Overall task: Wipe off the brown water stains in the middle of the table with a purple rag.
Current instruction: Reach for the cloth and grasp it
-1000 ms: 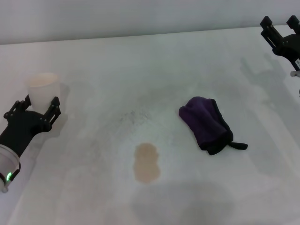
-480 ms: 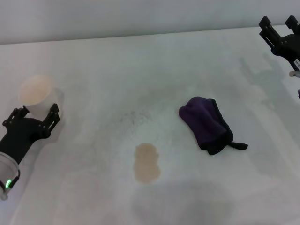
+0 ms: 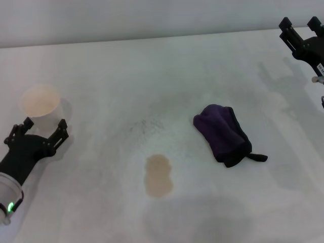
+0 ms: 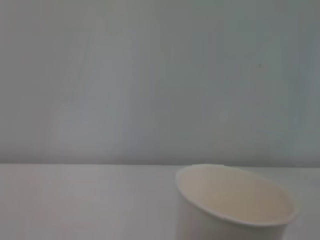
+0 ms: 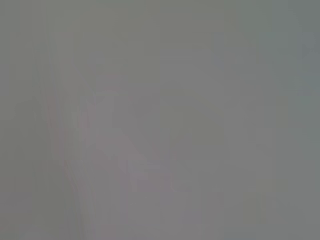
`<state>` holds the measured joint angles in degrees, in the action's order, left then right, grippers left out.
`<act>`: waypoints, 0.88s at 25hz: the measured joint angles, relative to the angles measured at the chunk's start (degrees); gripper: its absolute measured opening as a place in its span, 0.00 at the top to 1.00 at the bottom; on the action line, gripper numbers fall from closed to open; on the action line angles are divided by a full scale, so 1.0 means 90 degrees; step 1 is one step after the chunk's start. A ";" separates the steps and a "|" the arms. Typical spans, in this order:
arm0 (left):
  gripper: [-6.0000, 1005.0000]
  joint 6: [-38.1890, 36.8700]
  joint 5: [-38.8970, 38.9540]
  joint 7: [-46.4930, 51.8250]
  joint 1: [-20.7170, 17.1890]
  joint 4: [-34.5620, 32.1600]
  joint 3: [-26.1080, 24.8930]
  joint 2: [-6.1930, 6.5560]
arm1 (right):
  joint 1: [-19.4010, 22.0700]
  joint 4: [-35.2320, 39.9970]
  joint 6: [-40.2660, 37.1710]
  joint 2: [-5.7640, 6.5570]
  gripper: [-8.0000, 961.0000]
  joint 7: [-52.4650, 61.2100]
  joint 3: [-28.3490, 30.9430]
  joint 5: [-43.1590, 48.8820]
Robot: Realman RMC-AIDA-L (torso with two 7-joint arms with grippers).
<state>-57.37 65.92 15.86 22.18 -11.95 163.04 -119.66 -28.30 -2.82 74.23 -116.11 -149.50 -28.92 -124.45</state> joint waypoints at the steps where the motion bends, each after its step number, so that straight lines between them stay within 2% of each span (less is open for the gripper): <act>1: 0.14 -0.0008 0.0000 -0.0034 -0.0032 -0.0048 0.0000 0.0003 | 0.0000 0.0000 0.0000 0.0000 0.12 0.0000 0.0000 0.0000; 3: 0.11 -0.0045 -0.0001 -0.0129 -0.0099 -0.0125 0.0000 0.0006 | 0.0002 0.0000 -0.0001 0.0001 0.12 0.0000 0.0000 0.0000; 16: 0.11 -0.0787 -0.0001 -0.0575 -0.0804 -0.0486 0.0000 0.0002 | -0.0086 0.0000 -0.0018 0.0002 0.13 0.0000 0.0008 0.0000; 22: 0.11 -0.1490 -0.0010 -0.0582 -0.1155 -0.0604 0.0000 0.0004 | -0.0285 0.0006 -0.0220 0.0019 0.13 0.0145 -0.0125 0.0000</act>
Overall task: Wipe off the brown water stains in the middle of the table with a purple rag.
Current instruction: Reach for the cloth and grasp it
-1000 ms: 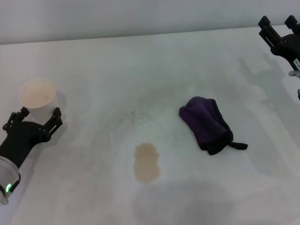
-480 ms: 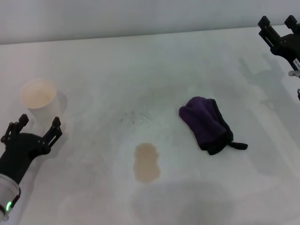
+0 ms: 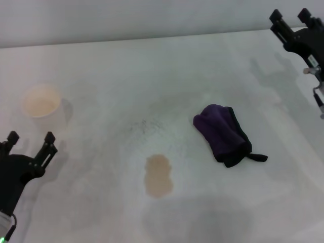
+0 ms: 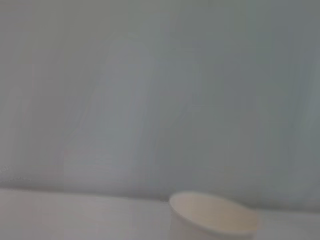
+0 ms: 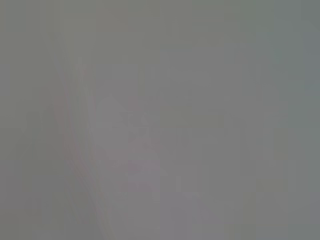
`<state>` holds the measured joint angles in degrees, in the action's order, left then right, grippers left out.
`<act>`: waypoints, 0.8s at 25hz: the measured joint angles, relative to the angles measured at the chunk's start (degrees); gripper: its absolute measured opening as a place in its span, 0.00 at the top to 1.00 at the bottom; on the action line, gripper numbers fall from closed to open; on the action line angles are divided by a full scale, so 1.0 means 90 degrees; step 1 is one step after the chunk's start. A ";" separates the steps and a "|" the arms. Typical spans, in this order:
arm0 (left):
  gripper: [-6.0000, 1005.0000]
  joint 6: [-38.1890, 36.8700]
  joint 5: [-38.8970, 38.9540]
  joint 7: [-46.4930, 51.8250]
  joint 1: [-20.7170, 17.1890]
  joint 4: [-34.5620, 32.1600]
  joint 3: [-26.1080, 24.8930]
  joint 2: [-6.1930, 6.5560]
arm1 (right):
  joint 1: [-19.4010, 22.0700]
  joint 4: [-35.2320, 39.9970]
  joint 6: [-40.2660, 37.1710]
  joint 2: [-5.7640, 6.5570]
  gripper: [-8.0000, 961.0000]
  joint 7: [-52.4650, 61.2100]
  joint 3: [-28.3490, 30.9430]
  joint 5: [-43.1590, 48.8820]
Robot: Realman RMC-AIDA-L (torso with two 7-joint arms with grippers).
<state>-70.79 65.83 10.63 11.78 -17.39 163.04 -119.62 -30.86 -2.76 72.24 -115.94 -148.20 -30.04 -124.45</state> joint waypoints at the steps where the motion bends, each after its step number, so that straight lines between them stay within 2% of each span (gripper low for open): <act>1: 0.11 -0.0125 0.0000 0.0000 -0.0035 -0.0002 0.0000 0.0003 | -0.0027 0.0014 -0.0120 0.0005 0.14 0.0131 -0.0059 0.0000; 5: 0.11 -0.0263 0.0021 0.0000 -0.0064 -0.0001 0.0000 0.0011 | -0.0114 0.0432 -0.1151 0.0057 0.14 0.1217 -0.0780 0.0008; 10: 0.11 -0.0267 0.0164 0.0000 0.0000 0.0017 0.0000 0.0008 | 0.0012 0.1476 -0.2068 0.0077 0.14 0.2320 -0.2433 0.0012; 13: 0.11 -0.0272 0.0201 0.0013 0.0033 0.0038 0.0000 0.0027 | 0.0028 0.2034 -0.2571 0.0201 0.14 0.3224 -0.3584 0.0134; 15: 0.11 -0.0297 0.0229 0.0031 0.0037 0.0051 -0.0021 0.0042 | 0.0033 0.2421 -0.2900 0.0329 0.14 0.4033 -0.4251 0.0503; 17: 0.11 -0.0369 0.0244 0.0038 0.0033 0.0058 -0.0059 0.0045 | 0.0029 0.2760 -0.3048 0.0422 0.14 0.4671 -0.4550 0.1132; 18: 0.11 -0.0428 0.0247 0.0042 0.0027 0.0057 -0.0075 0.0044 | 0.0017 0.2954 -0.3030 0.0447 0.15 0.5017 -0.4616 0.1547; 19: 0.11 -0.0510 0.0249 0.0042 0.0009 0.0060 -0.0097 0.0045 | -0.0011 0.3436 -0.2869 0.0432 0.15 0.5662 -0.4662 0.2378; 20: 0.11 -0.0581 0.0248 0.0036 -0.0007 0.0082 -0.0130 0.0042 | -0.0011 0.3436 -0.2869 0.0432 0.15 0.5662 -0.4662 0.2378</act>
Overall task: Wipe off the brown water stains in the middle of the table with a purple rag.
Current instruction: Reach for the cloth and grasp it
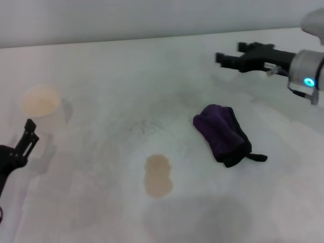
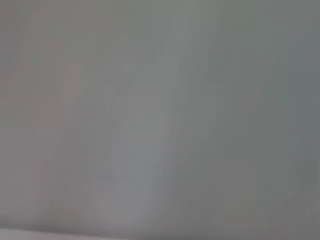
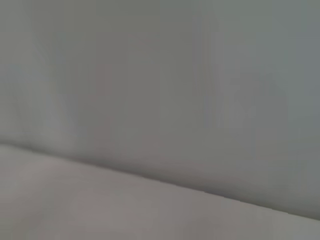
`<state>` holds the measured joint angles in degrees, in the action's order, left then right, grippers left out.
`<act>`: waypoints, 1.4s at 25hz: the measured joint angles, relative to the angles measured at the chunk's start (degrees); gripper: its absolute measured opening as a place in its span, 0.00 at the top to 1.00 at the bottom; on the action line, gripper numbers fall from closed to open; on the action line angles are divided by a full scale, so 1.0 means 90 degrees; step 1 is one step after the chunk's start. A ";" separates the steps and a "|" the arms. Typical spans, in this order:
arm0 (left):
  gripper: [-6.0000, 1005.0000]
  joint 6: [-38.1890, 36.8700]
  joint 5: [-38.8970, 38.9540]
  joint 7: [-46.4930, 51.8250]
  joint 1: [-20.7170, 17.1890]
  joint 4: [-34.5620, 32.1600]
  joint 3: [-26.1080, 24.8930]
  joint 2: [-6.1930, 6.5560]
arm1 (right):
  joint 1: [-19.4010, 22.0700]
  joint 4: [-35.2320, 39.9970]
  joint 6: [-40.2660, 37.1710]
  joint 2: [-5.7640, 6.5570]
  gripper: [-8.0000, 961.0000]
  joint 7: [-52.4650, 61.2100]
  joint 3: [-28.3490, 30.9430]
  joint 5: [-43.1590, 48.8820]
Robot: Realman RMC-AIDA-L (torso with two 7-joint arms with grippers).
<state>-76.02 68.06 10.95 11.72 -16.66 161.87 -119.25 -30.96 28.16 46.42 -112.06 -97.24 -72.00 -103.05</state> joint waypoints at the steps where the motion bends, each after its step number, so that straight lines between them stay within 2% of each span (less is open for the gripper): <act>1: 0.11 -0.0060 0.0006 -0.0005 -0.0015 0.0040 -0.0056 0.0002 | 0.0002 0.0282 0.0099 -0.0071 0.15 0.0282 0.0000 0.0433; 5: 0.11 -0.0092 0.0007 0.0008 0.0047 0.0465 -0.0336 0.0008 | 0.0018 0.1255 0.0211 -0.0380 0.15 0.1173 -0.0137 0.1653; 9: 0.11 -0.0102 0.0003 -0.0007 0.0218 0.0782 -0.0362 0.0025 | -0.0153 0.1821 0.0166 -0.0329 0.15 0.2370 -0.0798 0.2344; 13: 0.11 -0.0002 0.0210 -0.0020 0.0305 0.1066 -0.0370 0.0011 | -0.0217 0.2577 0.0186 -0.0366 0.15 0.4222 -0.1013 0.3941; 18: 0.11 0.0120 0.0312 -0.0078 0.0455 0.1203 -0.0374 0.0009 | -0.0056 0.4158 0.0470 -0.0369 0.16 0.6022 -0.1714 0.5496; 19: 0.11 0.0135 0.0313 -0.0138 0.0475 0.1249 -0.0375 0.0002 | -0.0066 0.4588 0.0737 -0.0388 0.16 0.6618 -0.1897 0.6093; 24: 0.11 0.0445 0.0312 -0.0795 0.0568 0.1244 -0.0373 -0.0014 | -0.0092 0.4990 0.0921 -0.0392 0.16 0.7384 -0.2376 0.6787; 28: 0.11 0.0492 0.0427 -0.0776 0.0591 0.1147 -0.0380 -0.0011 | -0.0099 0.5147 0.1046 -0.0402 0.16 0.7666 -0.2663 0.6939; 35: 0.12 0.0463 0.0895 -0.0712 0.0597 0.1035 -0.0378 -0.0010 | -0.0029 0.5538 0.2050 -0.0382 0.17 0.8613 -0.2718 0.7399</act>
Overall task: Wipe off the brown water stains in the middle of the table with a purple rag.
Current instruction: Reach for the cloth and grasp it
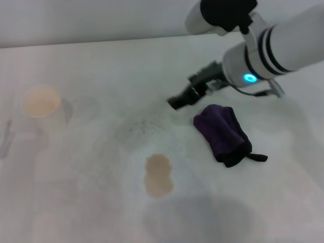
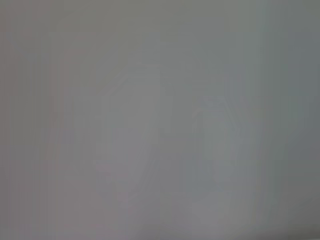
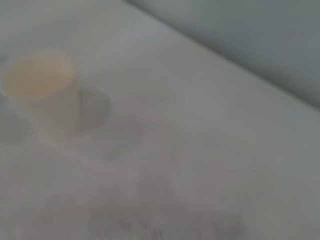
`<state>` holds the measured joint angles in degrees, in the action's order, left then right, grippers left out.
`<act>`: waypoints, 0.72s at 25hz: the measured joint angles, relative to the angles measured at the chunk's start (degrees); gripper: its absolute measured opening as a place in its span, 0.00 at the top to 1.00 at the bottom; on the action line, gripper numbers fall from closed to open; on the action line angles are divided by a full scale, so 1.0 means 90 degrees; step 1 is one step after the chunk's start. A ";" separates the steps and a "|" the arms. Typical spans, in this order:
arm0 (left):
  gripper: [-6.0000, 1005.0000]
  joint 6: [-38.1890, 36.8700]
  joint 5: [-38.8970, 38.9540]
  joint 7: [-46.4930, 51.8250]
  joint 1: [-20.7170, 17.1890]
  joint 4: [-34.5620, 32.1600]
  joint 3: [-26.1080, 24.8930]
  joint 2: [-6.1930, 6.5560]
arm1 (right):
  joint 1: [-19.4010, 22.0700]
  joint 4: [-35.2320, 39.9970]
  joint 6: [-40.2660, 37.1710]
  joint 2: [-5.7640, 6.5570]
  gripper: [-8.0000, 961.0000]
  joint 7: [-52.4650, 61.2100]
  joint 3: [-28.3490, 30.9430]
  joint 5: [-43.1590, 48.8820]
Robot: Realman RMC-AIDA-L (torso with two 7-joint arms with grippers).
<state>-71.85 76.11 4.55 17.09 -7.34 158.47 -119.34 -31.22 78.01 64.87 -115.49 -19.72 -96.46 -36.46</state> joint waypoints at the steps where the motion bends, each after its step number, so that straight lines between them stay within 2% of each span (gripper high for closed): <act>1: 0.12 -0.0015 0.0002 0.0030 0.0005 -0.0030 0.0001 -0.0001 | 0.0020 0.0056 0.0187 -0.0003 0.17 0.0182 -0.0010 0.0184; 7: 0.12 -0.0016 0.0018 0.0281 0.0067 -0.0066 0.0001 -0.0002 | -0.0016 0.0154 0.0985 -0.0019 0.17 0.0825 -0.0086 0.0759; 18: 0.12 0.0013 0.0106 0.0327 0.0112 -0.0065 0.0000 -0.0011 | 0.0017 -0.0273 0.0985 -0.0017 0.18 0.0728 -0.0417 0.1084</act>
<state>-71.74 77.06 7.49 18.10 -7.92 158.47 -119.44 -31.07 75.55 73.73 -115.64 -13.17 -100.22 -26.71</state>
